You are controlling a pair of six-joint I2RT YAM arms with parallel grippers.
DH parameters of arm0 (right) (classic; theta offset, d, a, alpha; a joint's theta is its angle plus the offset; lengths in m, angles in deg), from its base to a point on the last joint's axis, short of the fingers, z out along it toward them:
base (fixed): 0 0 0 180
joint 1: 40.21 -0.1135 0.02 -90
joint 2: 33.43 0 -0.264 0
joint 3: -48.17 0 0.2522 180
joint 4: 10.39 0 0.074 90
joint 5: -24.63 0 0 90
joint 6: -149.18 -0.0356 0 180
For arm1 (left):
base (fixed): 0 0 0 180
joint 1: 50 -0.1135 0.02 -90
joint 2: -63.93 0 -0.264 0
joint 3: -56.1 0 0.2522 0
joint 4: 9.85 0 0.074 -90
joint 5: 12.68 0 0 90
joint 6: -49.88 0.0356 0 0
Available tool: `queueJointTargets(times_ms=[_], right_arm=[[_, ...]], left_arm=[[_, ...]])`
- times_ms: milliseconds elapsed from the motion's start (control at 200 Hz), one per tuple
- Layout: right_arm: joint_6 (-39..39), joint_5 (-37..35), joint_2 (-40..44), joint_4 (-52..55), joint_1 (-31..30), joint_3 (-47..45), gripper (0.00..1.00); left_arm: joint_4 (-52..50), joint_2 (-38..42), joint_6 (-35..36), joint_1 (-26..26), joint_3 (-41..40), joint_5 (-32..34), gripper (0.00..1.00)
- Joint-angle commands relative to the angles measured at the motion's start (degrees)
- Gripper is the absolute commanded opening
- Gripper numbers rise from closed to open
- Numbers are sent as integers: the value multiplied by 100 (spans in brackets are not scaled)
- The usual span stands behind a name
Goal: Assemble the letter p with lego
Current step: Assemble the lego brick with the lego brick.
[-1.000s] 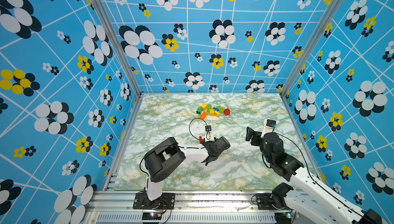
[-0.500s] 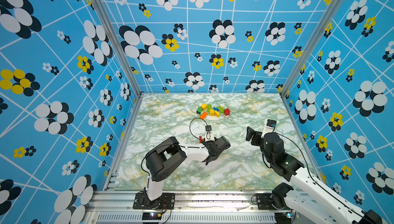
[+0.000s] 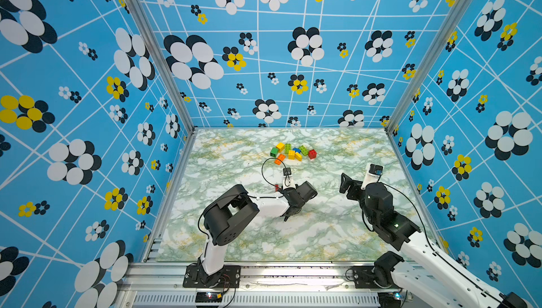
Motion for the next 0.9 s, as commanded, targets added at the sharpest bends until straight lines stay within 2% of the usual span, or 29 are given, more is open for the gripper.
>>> queueJointTargets(times_ms=[0, 355, 455, 545, 655, 895], right_arm=[[-21, -128, 81, 63, 40, -102, 99], [-19, -196, 113, 55, 49, -130, 99], [-24, -152, 76, 43, 50, -116, 99], [-8, -74, -65, -11, 49, -102, 99], [12, 87, -393, -73, 49, 44, 99], [-49, 332, -753, 54, 49, 342, 99]], left_arm=[[-1681, -731, -244, -235, -99, -1175, 0], [-890, -526, 109, -283, -523, -1250, 0], [-851, -216, 440, -305, -708, -865, 0], [-387, 202, 885, -467, -1175, -876, 0], [-224, 523, 1065, -570, -1487, -837, 0], [91, 571, 1095, -503, -1725, -928, 0]])
